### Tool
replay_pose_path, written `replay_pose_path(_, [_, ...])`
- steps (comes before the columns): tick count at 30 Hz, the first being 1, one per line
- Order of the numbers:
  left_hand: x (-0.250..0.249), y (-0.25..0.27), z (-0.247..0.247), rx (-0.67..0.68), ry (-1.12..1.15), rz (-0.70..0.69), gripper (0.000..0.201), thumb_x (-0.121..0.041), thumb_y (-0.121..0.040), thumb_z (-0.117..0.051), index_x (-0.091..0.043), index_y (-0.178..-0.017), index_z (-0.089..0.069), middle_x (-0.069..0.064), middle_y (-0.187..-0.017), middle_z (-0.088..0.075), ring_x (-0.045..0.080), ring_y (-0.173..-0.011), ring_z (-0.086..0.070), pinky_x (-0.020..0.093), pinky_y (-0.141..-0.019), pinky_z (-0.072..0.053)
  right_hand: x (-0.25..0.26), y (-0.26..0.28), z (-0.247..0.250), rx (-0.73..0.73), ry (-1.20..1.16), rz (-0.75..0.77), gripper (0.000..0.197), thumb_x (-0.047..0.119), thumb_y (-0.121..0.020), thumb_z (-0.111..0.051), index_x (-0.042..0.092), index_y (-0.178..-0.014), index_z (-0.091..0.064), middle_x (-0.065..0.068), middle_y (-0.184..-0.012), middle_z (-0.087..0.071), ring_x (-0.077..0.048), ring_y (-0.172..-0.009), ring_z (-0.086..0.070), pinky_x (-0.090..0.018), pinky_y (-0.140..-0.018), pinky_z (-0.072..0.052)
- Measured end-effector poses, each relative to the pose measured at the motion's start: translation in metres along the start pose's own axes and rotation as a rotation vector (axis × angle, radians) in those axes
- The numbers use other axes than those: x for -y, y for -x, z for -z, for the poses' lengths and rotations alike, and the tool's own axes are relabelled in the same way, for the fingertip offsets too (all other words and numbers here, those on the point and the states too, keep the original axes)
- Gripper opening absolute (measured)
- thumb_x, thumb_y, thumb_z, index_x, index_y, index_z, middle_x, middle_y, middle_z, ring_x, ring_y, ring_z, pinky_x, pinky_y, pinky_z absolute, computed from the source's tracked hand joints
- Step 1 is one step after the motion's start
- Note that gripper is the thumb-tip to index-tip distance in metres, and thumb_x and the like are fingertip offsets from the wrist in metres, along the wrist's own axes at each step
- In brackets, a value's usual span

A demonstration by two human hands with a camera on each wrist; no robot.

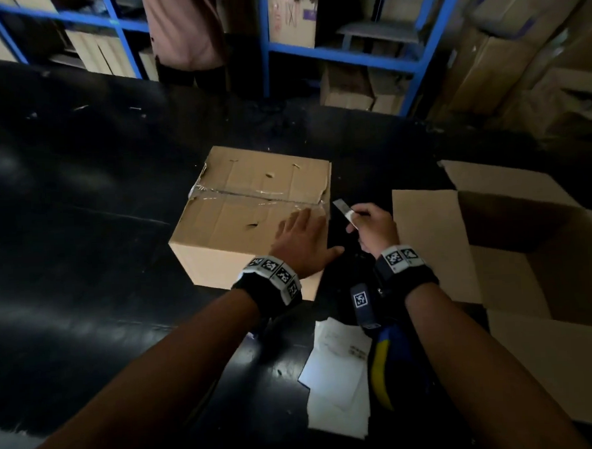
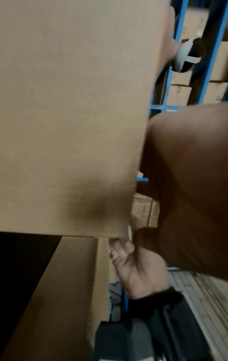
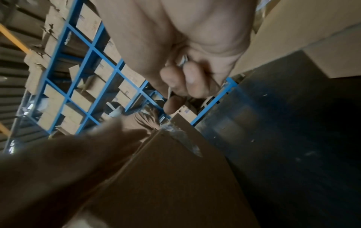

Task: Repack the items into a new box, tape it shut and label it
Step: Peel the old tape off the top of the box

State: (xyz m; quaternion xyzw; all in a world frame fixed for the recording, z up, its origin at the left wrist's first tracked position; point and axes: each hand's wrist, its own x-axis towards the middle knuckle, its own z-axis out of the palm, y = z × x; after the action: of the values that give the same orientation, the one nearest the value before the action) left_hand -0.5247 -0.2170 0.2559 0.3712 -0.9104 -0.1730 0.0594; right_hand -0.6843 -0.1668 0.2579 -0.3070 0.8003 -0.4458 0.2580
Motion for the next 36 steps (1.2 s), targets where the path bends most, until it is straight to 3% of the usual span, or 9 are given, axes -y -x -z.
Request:
replay_pose_path(4, [0.006, -0.002, -0.013, 0.039, -0.119, 0.020, 0.090, -0.070, -0.070, -0.027, -0.024, -0.147, -0.015, 0.009, -0.153, -0.021, 0.031, -0.141, -0.016, 0.048, -0.115, -0.012, 0.012, -0.011, -0.008, 0.051, 0.044, 0.041, 0.023, 0.018, -0.089, -0.051, 0.016, -0.105, -0.068, 0.004, -0.063, -0.065, -0.007, -0.054, -0.052, -0.026, -0.058, -0.041])
replay_pose_path(9, [0.024, 0.017, 0.000, 0.017, -0.177, 0.003, 0.089, -0.062, -0.065, -0.041, -0.030, -0.145, -0.018, 0.003, -0.146, -0.032, 0.027, -0.134, -0.028, 0.046, -0.111, -0.019, 0.017, -0.011, -0.009, 0.143, 0.116, 0.077, 0.024, 0.015, -0.088, -0.050, 0.015, -0.103, -0.069, 0.000, -0.070, -0.064, -0.007, -0.064, -0.059, -0.016, -0.058, -0.042])
replay_pose_path(13, [0.031, 0.029, 0.012, 0.009, -0.248, -0.019, 0.084, -0.065, -0.059, -0.031, -0.032, -0.136, -0.038, 0.002, -0.135, -0.043, 0.027, -0.126, -0.037, 0.046, -0.107, -0.025, 0.016, -0.006, -0.011, 0.171, 0.191, 0.120, 0.021, 0.017, -0.087, -0.052, 0.016, -0.096, -0.071, -0.006, -0.095, -0.070, -0.019, -0.086, -0.063, -0.028, -0.078, -0.049])
replay_pose_path(17, [0.027, 0.020, 0.016, -0.090, -0.166, -0.013, 0.077, -0.065, -0.067, -0.022, -0.022, -0.123, -0.051, 0.006, -0.128, -0.050, 0.027, -0.122, -0.041, 0.045, -0.108, -0.027, 0.020, -0.002, -0.008, 0.112, 0.195, 0.093, 0.023, 0.020, -0.092, -0.050, 0.011, -0.095, -0.070, -0.007, -0.098, -0.068, -0.015, -0.081, -0.055, -0.022, -0.072, -0.038])
replay_pose_path(20, [0.027, 0.012, 0.007, 0.009, -0.153, 0.001, 0.088, -0.070, -0.071, -0.022, -0.021, -0.144, -0.026, 0.008, -0.151, -0.027, 0.028, -0.140, -0.022, 0.046, -0.115, -0.015, 0.023, 0.000, -0.006, 0.087, 0.184, 0.064, 0.023, 0.019, -0.092, -0.049, 0.011, -0.093, -0.071, -0.005, -0.091, -0.066, -0.014, -0.076, -0.054, -0.020, -0.063, -0.037])
replay_pose_path(23, [0.030, 0.008, 0.001, 0.165, -0.228, 0.000, 0.093, -0.065, -0.068, -0.011, -0.021, -0.149, -0.002, 0.005, -0.159, -0.003, 0.024, -0.146, -0.001, 0.044, -0.116, 0.001, 0.026, 0.001, -0.005, 0.083, 0.188, 0.066, 0.022, 0.018, -0.091, -0.051, 0.010, -0.090, -0.071, -0.004, -0.084, -0.063, -0.011, -0.067, -0.051, -0.016, -0.051, -0.032])
replay_pose_path(29, [0.055, 0.022, 0.009, 0.191, -0.151, -0.028, 0.080, -0.047, -0.079, -0.035, -0.026, -0.149, -0.001, -0.001, -0.159, -0.004, 0.020, -0.146, 0.002, 0.043, -0.117, 0.005, 0.028, 0.009, -0.012, 0.050, 0.175, 0.038, 0.021, 0.018, -0.089, -0.053, 0.012, -0.074, -0.065, -0.006, -0.076, -0.062, -0.006, -0.058, -0.050, -0.018, -0.049, -0.030])
replay_pose_path(33, [0.073, 0.030, 0.012, 0.143, -0.108, -0.074, 0.090, -0.060, -0.066, -0.023, -0.026, -0.148, -0.010, -0.002, -0.158, -0.012, 0.019, -0.146, -0.005, 0.042, -0.117, 0.000, 0.030, 0.016, -0.023, 0.036, 0.149, 0.024, 0.021, 0.019, -0.088, -0.054, 0.010, -0.074, -0.066, -0.007, -0.077, -0.065, -0.010, -0.060, -0.054, -0.019, -0.051, -0.036])
replay_pose_path(36, [0.075, 0.031, 0.008, 0.086, -0.084, -0.078, 0.086, -0.064, -0.071, -0.017, -0.027, -0.148, -0.015, -0.002, -0.157, -0.016, 0.018, -0.145, -0.009, 0.040, -0.117, -0.001, 0.030, 0.019, -0.027, 0.024, 0.146, 0.020, 0.019, 0.022, -0.090, -0.054, 0.012, -0.080, -0.068, -0.005, -0.082, -0.066, -0.009, -0.066, -0.058, -0.020, -0.053, -0.040])
